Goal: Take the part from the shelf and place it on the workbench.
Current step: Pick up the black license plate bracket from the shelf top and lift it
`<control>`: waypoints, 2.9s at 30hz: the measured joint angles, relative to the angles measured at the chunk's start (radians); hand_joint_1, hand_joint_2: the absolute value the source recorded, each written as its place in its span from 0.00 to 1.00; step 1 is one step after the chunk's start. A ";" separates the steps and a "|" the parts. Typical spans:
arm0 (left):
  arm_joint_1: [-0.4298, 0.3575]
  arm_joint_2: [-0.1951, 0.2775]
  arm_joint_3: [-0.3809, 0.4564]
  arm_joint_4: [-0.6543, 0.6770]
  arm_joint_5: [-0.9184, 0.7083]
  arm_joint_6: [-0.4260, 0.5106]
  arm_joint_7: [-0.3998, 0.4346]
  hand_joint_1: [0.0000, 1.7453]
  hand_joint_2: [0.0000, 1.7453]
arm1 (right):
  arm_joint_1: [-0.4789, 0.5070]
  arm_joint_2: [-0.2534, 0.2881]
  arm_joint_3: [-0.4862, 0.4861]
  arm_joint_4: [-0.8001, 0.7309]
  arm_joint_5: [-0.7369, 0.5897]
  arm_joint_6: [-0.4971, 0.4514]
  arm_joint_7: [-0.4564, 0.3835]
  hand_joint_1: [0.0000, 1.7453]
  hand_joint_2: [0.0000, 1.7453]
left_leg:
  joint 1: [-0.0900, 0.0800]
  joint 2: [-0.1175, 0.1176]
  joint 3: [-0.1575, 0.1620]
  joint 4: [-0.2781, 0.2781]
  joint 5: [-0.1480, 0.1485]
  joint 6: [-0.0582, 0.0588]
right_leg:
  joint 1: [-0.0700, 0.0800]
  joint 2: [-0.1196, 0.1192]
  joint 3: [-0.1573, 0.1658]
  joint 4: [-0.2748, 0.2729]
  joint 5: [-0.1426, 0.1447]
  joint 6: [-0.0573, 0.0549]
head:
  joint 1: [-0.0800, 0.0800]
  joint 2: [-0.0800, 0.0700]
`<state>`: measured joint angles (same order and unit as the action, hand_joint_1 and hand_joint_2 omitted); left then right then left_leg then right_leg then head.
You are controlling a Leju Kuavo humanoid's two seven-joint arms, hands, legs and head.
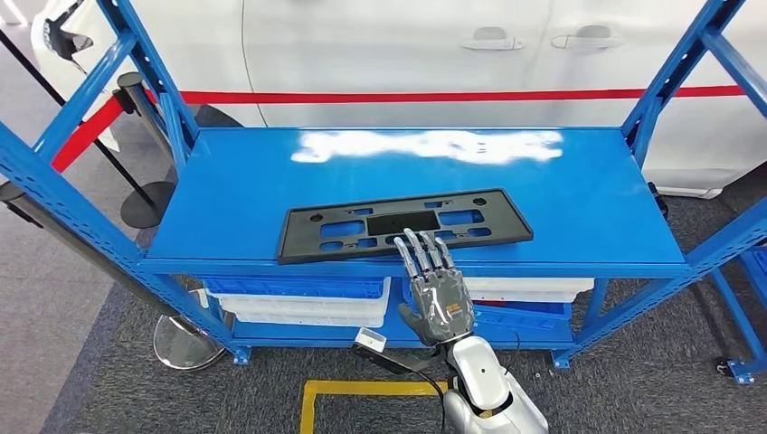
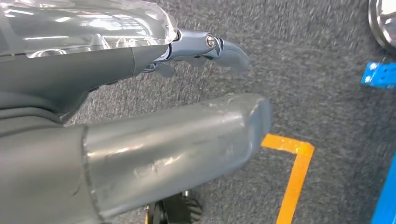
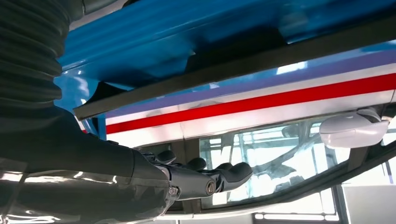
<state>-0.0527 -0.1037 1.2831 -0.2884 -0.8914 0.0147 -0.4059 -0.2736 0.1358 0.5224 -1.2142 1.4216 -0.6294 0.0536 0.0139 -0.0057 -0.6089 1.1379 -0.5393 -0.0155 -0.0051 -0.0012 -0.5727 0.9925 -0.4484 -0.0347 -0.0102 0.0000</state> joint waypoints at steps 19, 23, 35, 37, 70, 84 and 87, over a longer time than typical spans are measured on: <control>0.000 0.006 0.024 0.000 0.014 0.002 0.007 0.00 0.00 | 0.010 -0.001 -0.026 0.022 -0.001 0.002 -0.002 0.00 1.00 | 0.006 0.000 0.043 -0.121 0.077 0.044 | -0.004 0.002 -0.143 0.296 -0.128 0.050 | 0.008 0.000; -0.001 0.005 0.029 0.000 0.018 0.002 0.008 0.00 0.00 | 0.009 -0.002 -0.028 0.024 -0.001 0.003 -0.002 0.00 1.00 | 0.003 -0.003 0.066 -0.120 0.057 0.030 | -0.002 0.002 -0.057 0.074 0.008 0.037 | 0.009 0.000; -0.001 0.007 0.040 0.000 0.021 0.002 0.010 0.00 0.00 | 0.009 0.001 -0.028 0.032 -0.001 0.011 -0.002 0.00 1.00 | 0.006 0.001 -0.076 0.130 -0.014 -0.012 | 0.004 0.004 0.013 0.015 -0.025 -0.004 | 0.002 0.000; -0.001 0.008 0.040 0.000 0.021 0.002 0.010 0.00 0.00 | 0.009 0.001 -0.029 0.033 -0.001 0.011 -0.002 0.00 1.00 | 0.005 0.001 -0.029 0.002 0.070 -0.004 | 0.006 0.005 0.031 0.015 -0.039 0.000 | 0.002 0.000; -0.015 -0.009 0.065 0.000 0.033 0.038 0.017 0.00 0.00 | -0.093 0.014 -0.053 0.129 0.066 0.108 0.066 1.00 1.00 | -0.002 0.000 0.031 -0.107 0.085 0.008 | 0.008 0.009 -0.006 0.025 -0.016 0.010 | 0.003 0.000; -0.021 -0.021 0.065 0.000 0.038 0.039 0.020 0.00 0.00 | -0.148 0.014 -0.047 0.190 0.078 0.150 0.069 0.99 1.00 | 0.001 -0.005 0.050 -0.130 0.085 0.033 | -0.002 0.006 -0.039 0.068 -0.008 0.041 | 0.010 0.000; -0.021 -0.024 0.066 0.000 0.040 0.039 0.021 0.00 0.00 | -0.154 0.014 -0.046 0.192 0.073 0.155 0.071 1.00 1.00 | -0.001 -0.007 0.050 -0.131 0.082 0.016 | 0.003 0.008 -0.020 0.019 -0.002 0.029 | 0.009 0.000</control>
<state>-0.0737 -0.1275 1.3491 -0.2884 -0.8518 0.0540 -0.3850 -0.4277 0.1499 0.4763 -1.0221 1.4950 -0.4747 0.1245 0.0128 -0.0129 -0.5587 1.0065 -0.4573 0.0002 -0.0026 0.0067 -0.5922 1.0114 -0.4499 -0.0052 -0.0011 -0.0001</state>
